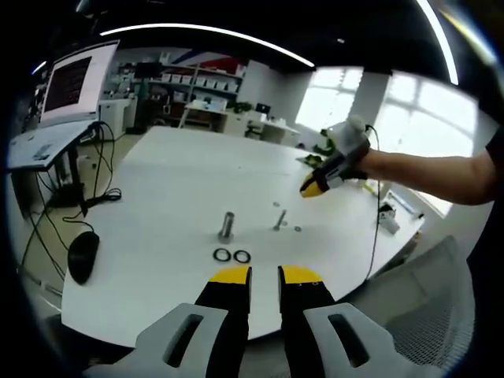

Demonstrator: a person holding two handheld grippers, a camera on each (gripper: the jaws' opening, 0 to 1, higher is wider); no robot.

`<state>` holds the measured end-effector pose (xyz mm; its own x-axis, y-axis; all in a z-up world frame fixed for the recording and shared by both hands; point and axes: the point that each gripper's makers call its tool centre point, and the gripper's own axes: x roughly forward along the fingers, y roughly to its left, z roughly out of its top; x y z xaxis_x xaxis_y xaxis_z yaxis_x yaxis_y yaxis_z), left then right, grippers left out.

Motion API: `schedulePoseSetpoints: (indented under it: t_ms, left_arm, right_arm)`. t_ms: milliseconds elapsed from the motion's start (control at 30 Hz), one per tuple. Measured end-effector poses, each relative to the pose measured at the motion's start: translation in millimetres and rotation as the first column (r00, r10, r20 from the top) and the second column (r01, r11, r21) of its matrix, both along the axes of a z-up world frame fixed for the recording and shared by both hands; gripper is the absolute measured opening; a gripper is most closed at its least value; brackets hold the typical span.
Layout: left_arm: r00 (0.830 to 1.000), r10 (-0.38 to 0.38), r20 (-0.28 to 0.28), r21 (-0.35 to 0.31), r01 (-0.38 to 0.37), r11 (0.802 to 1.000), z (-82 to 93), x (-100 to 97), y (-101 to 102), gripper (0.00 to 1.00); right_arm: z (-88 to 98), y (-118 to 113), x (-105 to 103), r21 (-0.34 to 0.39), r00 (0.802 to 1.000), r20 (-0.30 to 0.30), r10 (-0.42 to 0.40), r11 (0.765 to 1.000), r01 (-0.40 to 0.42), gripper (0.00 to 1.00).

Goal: Place the washer onto the threaded stud by aligning its center hole with the stud, sliding it down to the base, and recovering from edge contact or off-axis alignment until the washer reaches the visible bottom stop.

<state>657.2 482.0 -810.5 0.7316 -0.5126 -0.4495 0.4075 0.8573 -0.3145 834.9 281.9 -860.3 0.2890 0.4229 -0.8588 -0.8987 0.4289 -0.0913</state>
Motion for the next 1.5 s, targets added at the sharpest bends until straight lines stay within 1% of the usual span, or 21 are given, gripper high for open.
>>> schedulePoseSetpoints:
  t_ms: [300, 567, 733, 1100, 1500]
  left_arm:
    - [1.000, 0.006, 0.004, 0.000, -0.006, 1.000, 0.7, 1.1, 1, 0.11]
    - [1.000, 0.016, 0.002, -0.007, -0.016, 1.000, 0.3, 1.7, 4, 0.11]
    - [1.000, 0.015, 0.002, -0.006, -0.015, 1.000, 0.4, 2.0, 4, 0.11]
    - [1.000, 0.020, 0.000, 0.000, -0.020, 1.000, -0.2, 2.8, 5, 0.11]
    - [1.000, 0.019, -0.008, 0.006, -0.019, 1.000, -1.9, 2.4, 5, 0.11]
  right_arm:
    - [-5.8, 13, -1, -0.013, 0.999, -0.008, 0.035, 0.999, -0.035, 0.14]
    - [-25.0, 18, -3, -0.037, 0.998, -0.043, 0.053, 0.998, -0.055, 0.14]
    - [-32.7, 18, 0, -0.052, 0.997, -0.055, 0.057, 0.997, -0.060, 0.14]
    - [-39.4, 17, 4, -0.065, 0.995, -0.079, 0.063, 0.996, -0.068, 0.14]
    - [-45.0, 17, 5, -0.079, 0.993, -0.093, 0.071, 0.994, -0.078, 0.14]
